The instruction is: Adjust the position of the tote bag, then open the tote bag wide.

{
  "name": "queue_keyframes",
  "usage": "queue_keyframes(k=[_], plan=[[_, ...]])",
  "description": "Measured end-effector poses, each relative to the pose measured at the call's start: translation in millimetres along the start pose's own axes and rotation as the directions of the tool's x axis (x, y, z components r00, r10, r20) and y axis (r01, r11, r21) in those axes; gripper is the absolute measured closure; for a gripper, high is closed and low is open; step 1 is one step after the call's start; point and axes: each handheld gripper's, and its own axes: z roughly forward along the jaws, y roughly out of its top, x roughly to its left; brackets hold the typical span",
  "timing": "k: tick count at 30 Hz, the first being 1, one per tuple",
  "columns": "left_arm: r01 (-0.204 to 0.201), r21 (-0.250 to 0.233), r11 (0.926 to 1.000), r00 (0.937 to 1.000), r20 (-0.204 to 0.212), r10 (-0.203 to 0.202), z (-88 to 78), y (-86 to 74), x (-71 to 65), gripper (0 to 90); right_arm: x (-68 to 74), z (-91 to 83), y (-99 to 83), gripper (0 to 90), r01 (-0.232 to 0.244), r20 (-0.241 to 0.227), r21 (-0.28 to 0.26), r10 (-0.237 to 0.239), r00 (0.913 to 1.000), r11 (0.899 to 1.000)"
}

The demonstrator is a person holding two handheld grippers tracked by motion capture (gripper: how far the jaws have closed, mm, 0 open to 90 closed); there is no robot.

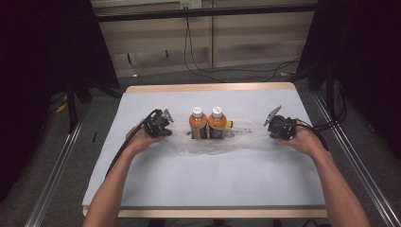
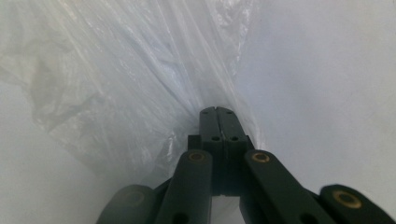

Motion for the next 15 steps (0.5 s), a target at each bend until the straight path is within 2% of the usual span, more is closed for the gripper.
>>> queue_keyframes(k=[1,2,5,6,7,8,10,11,12,13,14,15], plan=[[0.015,0.002,0.9999,0.9999,-0.006,-0.015,-0.4,-0.2,-1.3,90.0,0.5,0.0,-0.1,90.0,-0.009,-0.003,0.001,0.009,1.0,1.0],[0.015,0.002,0.9999,0.9999,-0.006,-0.015,-0.4,-0.2,-1.3,90.0,0.5,0.5,0.3,90.0,0.001,0.005,-0.003,-0.001,1.0,1.0],[0.033,-0.022,0.9992,0.9992,0.024,-0.032,-2.9,-4.0,-3.1,90.0,2.2,-0.2,1.5,90.0,-0.005,0.006,0.005,0.005,1.0,1.0],[0.039,-0.04,0.9984,0.9989,0.027,-0.038,-3.4,-4.8,-4.6,90.0,1.1,-0.6,1.3,90.0,0.0,0.001,-0.007,0.0,1.0,1.0],[0.039,-0.04,0.9984,0.9989,0.027,-0.038,-3.4,-4.8,-4.6,90.0,0.7,-1.6,1.1,90.0,-0.017,-0.01,-0.024,0.017,0.9998,1.0],[0.051,-0.08,0.9954,0.9976,0.051,-0.047,-8.0,-7.5,-4.6,90.0,0.8,-2.6,0.5,90.0,-0.04,-0.024,-0.045,0.039,0.9989,0.998],[0.089,-0.141,0.986,0.9942,0.073,-0.079,-12.3,-10.8,-5.2,90.0,1.4,-5.2,-0.1,90.0,-0.071,-0.048,-0.081,0.067,0.9966,0.994],[0.089,-0.141,0.986,0.9942,0.073,-0.079,-12.3,-10.8,-5.2,90.0,1.4,-5.2,-0.1,90.0,-0.071,-0.048,-0.081,0.067,0.9966,0.994],[0.111,-0.186,0.9762,0.9918,0.084,-0.097,-17.1,-13.0,-6.6,90.0,1.2,-8.2,-0.9,90.0,-0.089,-0.06,-0.141,0.081,0.9949,0.986],[0.111,-0.186,0.9762,0.9918,0.084,-0.097,-17.1,-13.0,-6.6,90.0,1.2,-11.4,-0.9,90.0,-0.1,-0.074,-0.162,0.089,0.9932,0.982],[0.118,-0.213,0.97,0.9902,0.099,-0.098,-21.6,-13.9,-7.8,90.0,1.2,-11.4,-0.9,90.0,-0.1,-0.074,-0.162,0.089,0.9932,0.982],[0.137,-0.27,0.9532,0.9881,0.104,-0.113,-25.8,-13.7,-13.8,90.0,2.3,-19.1,0.3,90.0,-0.132,-0.103,-0.225,0.111,0.9884,0.965]])
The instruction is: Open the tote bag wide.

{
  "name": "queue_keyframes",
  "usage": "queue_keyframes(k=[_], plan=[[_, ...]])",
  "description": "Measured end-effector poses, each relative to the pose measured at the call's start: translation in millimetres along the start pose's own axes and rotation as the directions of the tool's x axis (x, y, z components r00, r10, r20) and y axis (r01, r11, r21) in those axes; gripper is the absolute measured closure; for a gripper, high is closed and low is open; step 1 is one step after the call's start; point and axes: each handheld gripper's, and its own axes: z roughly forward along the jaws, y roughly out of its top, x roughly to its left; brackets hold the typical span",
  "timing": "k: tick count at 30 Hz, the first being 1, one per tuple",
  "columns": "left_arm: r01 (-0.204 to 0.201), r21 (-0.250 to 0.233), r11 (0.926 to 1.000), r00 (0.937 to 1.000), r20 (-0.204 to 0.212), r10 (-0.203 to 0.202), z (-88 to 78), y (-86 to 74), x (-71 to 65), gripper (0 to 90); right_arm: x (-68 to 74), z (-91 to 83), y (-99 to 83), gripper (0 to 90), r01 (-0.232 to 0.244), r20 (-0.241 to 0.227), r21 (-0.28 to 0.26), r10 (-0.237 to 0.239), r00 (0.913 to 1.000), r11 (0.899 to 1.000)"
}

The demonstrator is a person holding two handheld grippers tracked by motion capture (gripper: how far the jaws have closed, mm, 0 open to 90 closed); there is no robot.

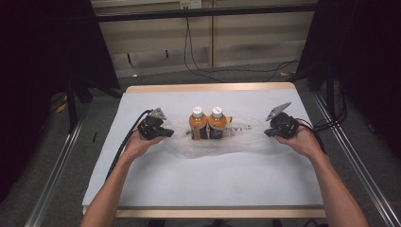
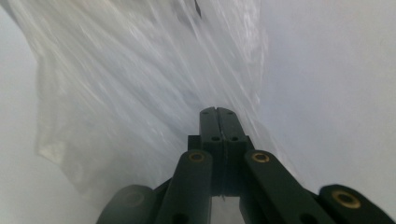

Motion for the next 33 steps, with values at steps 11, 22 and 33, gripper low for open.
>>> queue_keyframes(k=[11,22,33], plan=[[-0.045,-0.11,0.9929,0.9989,0.007,0.046,-18.5,13.2,-25.3,88.5,13.2,-20.3,18.0,90.0,-0.016,-0.064,-0.184,0.004,0.998,0.983],[-0.098,-0.159,0.9824,0.9874,0.107,0.116,6.0,34.9,-67.2,89.3,29.0,3.1,52.0,90.0,-0.023,-0.173,-0.264,-0.024,0.9846,0.964],[-0.138,-0.155,0.9782,0.985,0.082,0.152,34.9,52.7,-93.2,89.6,39.5,30.2,82.8,90.0,0.007,-0.197,-0.232,-0.054,0.9789,0.973]])
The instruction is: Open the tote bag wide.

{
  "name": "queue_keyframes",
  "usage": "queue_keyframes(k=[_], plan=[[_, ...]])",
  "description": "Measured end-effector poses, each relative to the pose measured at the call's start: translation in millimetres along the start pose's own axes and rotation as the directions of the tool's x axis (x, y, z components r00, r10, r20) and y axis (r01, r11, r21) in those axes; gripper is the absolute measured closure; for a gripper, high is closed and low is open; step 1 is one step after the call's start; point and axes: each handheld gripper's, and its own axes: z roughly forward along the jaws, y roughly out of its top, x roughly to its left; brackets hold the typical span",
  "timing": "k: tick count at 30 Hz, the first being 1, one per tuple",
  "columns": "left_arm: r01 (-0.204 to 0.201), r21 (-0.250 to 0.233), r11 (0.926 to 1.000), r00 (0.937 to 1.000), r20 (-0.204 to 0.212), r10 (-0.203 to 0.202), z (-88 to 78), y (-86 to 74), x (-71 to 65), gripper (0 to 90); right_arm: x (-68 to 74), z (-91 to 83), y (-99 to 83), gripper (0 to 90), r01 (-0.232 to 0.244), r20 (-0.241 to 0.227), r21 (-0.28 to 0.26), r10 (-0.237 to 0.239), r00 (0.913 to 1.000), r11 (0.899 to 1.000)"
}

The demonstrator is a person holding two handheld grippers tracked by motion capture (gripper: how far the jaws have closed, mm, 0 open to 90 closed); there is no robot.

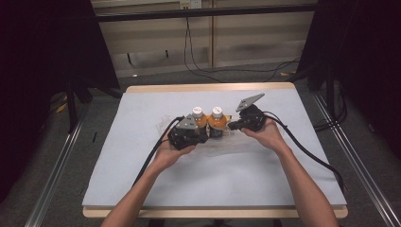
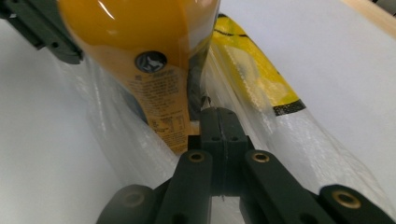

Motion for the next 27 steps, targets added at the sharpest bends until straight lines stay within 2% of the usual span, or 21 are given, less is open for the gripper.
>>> queue_keyframes(k=[1,2,3,8,12,16,17,18,20,21,22,23,25,27], plan=[[0.0,0.0,1.0,1.0,0.0,0.0,0.0,0.0,0.0,89.6,-0.8,3.9,-0.3,90.0,0.0,-0.006,0.006,0.0,1.0,1.0],[-0.009,0.005,0.9999,0.9998,-0.017,0.009,2.3,0.5,-1.3,89.5,-1.7,7.7,-0.7,90.0,-0.005,-0.01,0.014,0.005,0.9999,1.0],[0.004,-0.007,1.0,1.0,-0.007,-0.004,5.7,-0.2,-1.1,89.5,-2.4,11.8,-1.1,90.0,-0.004,-0.007,0.021,0.004,1.0,1.0],[-0.017,0.037,0.9992,0.9997,-0.017,0.018,15.7,-4.4,-2.8,89.5,-3.1,27.5,-2.6,90.0,-0.02,-0.022,0.045,0.021,0.9995,0.999],[-0.002,0.077,0.9971,0.9998,-0.021,0.004,23.5,-11.9,-0.7,89.6,-9.4,36.2,-5.5,90.0,-0.041,-0.026,0.058,0.043,0.9987,0.997],[-0.016,0.092,0.9956,0.9993,-0.033,0.02,29.8,-17.5,-2.9,89.5,-12.0,43.1,-6.6,90.0,-0.041,-0.027,0.067,0.043,0.9987,0.997],[-0.023,0.089,0.9958,0.999,-0.037,0.027,30.8,-18.7,-4.7,89.5,-12.6,44.9,-7.0,90.0,-0.048,-0.027,0.072,0.05,0.9984,0.996],[-0.014,0.1,0.9949,0.9994,-0.03,0.017,34.0,-20.9,-5.3,89.6,-14.9,49.2,-8.1,90.0,-0.061,-0.023,0.076,0.063,0.9978,0.995],[0.018,0.092,0.9956,0.9997,-0.02,-0.016,36.0,-23.8,-3.2,90.0,-17.7,53.6,-9.0,90.0,-0.079,-0.015,0.085,0.08,0.9967,0.993],[-0.003,0.114,0.9935,0.9993,-0.035,0.007,36.1,-24.3,-3.6,90.0,-18.9,56.3,-9.3,90.0,-0.093,-0.016,0.089,0.095,0.9953,0.992],[-0.003,0.114,0.9935,0.9993,-0.035,0.007,36.1,-24.3,-3.6,90.0,-20.0,58.9,-9.2,90.0,-0.099,-0.021,0.093,0.102,0.9946,0.991],[-0.023,0.138,0.9901,0.9994,-0.022,0.027,37.8,-25.8,-5.2,90.0,-20.7,60.3,-9.2,90.0,-0.116,-0.023,0.089,0.118,0.9928,0.989],[-0.022,0.14,0.9898,0.999,-0.035,0.027,40.0,-28.7,-8.3,90.0,-24.1,63.0,-8.1,90.0,-0.126,-0.028,0.077,0.128,0.9913,0.989],[-0.01,0.138,0.9904,0.9997,-0.022,0.013,38.6,-30.1,-7.2,90.0,-24.8,64.8,-5.2,90.0,-0.131,-0.016,0.089,0.133,0.991,0.987]])
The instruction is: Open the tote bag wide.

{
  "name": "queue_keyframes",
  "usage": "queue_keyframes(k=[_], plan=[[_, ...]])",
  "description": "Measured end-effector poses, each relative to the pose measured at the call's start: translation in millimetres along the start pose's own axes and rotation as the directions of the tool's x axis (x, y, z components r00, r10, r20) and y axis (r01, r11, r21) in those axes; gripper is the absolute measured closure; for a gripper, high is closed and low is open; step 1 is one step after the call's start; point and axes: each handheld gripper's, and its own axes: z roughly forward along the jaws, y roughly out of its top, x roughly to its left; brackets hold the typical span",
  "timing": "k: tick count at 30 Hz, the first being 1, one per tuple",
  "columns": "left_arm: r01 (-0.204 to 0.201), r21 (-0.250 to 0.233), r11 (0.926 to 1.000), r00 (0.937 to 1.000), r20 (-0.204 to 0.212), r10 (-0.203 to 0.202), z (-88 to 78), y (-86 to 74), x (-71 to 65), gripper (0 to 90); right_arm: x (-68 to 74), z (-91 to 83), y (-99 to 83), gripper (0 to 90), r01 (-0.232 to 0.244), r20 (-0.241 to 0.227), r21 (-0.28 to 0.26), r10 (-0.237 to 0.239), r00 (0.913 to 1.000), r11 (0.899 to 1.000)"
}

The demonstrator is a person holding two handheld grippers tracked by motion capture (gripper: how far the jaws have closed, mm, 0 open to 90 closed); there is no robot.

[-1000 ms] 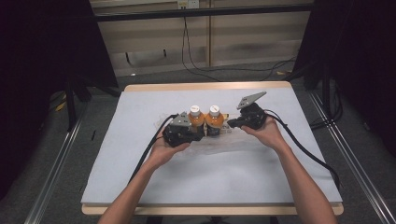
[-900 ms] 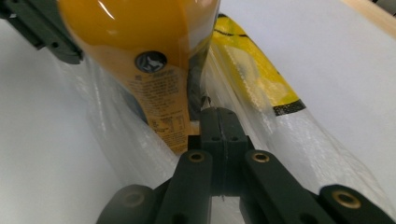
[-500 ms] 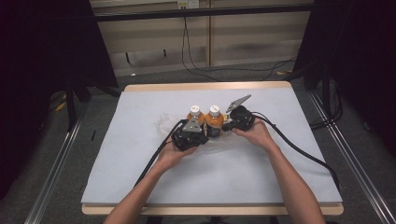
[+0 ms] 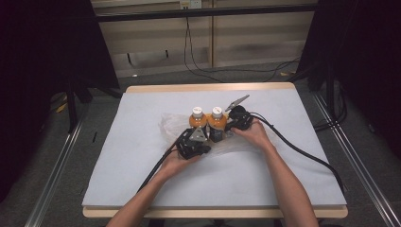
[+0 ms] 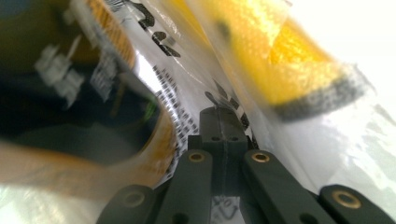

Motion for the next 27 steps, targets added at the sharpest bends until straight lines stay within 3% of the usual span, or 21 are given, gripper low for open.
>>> queue_keyframes(k=[2,8,10,12,14,19,22,27], plan=[[-0.011,0.009,0.9999,0.9998,0.014,0.011,-1.3,-0.8,0.2,90.0,0.1,2.2,3.8,90.0,0.014,0.018,0.004,-0.014,0.9997,1.0],[0.011,0.009,0.9999,0.998,0.062,-0.012,-6.3,-5.5,-4.4,90.0,-4.0,8.4,9.8,90.0,-0.016,0.051,-0.01,0.016,0.9985,1.0],[-0.007,0.015,0.9999,0.9972,0.075,0.005,-8.4,-6.0,-7.3,90.0,-4.5,10.4,13.2,90.0,-0.007,0.064,-0.006,0.008,0.9979,1.0],[-0.008,0.008,0.9999,0.9973,0.073,0.007,-8.6,-7.0,-10.1,90.0,-4.6,12.3,16.7,90.0,-0.028,0.081,0.002,0.028,0.9963,1.0],[-0.005,0.012,0.9999,0.9954,0.096,0.004,-10.4,-8.5,-11.4,90.0,-6.5,14.8,19.3,90.0,-0.027,0.084,-0.003,0.027,0.9961,1.0],[-0.044,0.022,0.9988,0.9937,0.104,0.042,-13.2,-9.2,-18.7,90.0,-8.7,21.0,27.4,90.0,-0.039,0.098,0.003,0.039,0.9945,0.999],[-0.026,0.012,0.9996,0.9926,0.119,0.025,-12.5,-10.3,-16.3,90.0,-11.9,24.9,31.4,90.0,-0.033,0.104,-0.007,0.033,0.994,0.999],[-0.038,0.01,0.9992,0.991,0.129,0.036,-13.5,-11.1,-16.7,90.0,-13.2,29.4,36.5,90.0,-0.048,0.121,-0.009,0.048,0.9915,0.999]])
